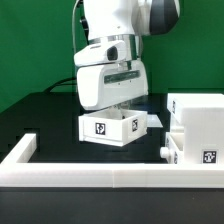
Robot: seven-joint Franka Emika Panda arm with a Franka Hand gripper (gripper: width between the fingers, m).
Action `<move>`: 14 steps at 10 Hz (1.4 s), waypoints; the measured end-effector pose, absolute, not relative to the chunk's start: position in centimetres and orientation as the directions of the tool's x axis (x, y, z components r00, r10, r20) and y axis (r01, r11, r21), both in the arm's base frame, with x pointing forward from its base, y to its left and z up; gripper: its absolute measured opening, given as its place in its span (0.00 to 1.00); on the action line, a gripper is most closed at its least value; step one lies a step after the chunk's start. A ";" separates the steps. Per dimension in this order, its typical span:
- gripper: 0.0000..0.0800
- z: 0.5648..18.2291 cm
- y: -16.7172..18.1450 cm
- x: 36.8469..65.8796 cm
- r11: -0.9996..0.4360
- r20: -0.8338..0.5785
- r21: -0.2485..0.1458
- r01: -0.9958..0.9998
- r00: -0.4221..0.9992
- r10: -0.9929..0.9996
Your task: Assemble drawer
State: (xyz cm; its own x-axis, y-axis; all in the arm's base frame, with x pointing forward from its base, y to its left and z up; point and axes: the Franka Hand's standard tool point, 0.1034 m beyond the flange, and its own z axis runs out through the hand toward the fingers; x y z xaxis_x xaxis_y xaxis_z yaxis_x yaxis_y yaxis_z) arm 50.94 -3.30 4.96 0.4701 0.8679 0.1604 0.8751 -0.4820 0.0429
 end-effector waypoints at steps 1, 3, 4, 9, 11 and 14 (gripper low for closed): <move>0.06 5.2 -2.9 51.6 -0.380 0.141 0.049 0.924 0.370 0.918; 0.06 5.1 -3.0 51.7 -0.249 0.122 0.063 0.966 0.240 0.963; 0.06 5.0 -3.1 51.6 -0.200 0.118 0.066 0.978 0.191 0.974; 0.06 5.4 -1.8 53.5 -0.150 0.121 0.049 0.987 0.143 0.982; 0.06 5.5 -1.8 53.6 -0.149 0.120 0.040 0.988 0.143 0.982; 0.06 5.6 -1.2 53.6 -0.136 0.122 0.040 0.990 0.130 0.984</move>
Offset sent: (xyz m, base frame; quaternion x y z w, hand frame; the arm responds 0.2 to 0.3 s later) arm 0.0000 0.0000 0.0000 0.0000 0.0000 -0.1938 0.9810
